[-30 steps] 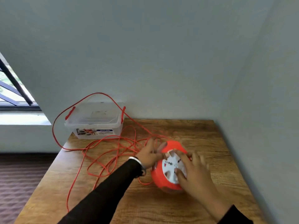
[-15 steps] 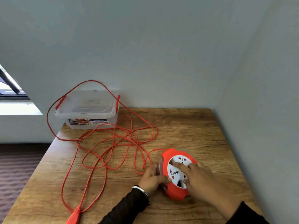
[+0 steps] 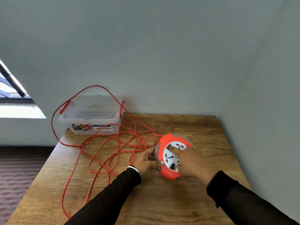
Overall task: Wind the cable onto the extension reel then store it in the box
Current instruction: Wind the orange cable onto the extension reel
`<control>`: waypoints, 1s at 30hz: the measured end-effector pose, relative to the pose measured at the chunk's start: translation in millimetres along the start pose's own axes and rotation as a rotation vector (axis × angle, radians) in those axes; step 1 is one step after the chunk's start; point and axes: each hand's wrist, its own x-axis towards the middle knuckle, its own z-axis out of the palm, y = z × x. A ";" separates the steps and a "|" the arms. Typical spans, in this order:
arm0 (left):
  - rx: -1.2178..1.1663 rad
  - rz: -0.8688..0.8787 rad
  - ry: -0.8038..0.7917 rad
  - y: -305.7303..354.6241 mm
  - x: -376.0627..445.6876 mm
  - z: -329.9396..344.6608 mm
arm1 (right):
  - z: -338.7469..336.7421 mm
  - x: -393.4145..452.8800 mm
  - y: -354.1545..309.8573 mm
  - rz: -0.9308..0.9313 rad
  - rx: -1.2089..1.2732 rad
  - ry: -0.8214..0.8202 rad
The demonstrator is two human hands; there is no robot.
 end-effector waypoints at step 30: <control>-0.193 0.125 0.128 -35.8 -2.3 18.9 | -6.5 -32.7 8.5 0.377 0.968 -0.148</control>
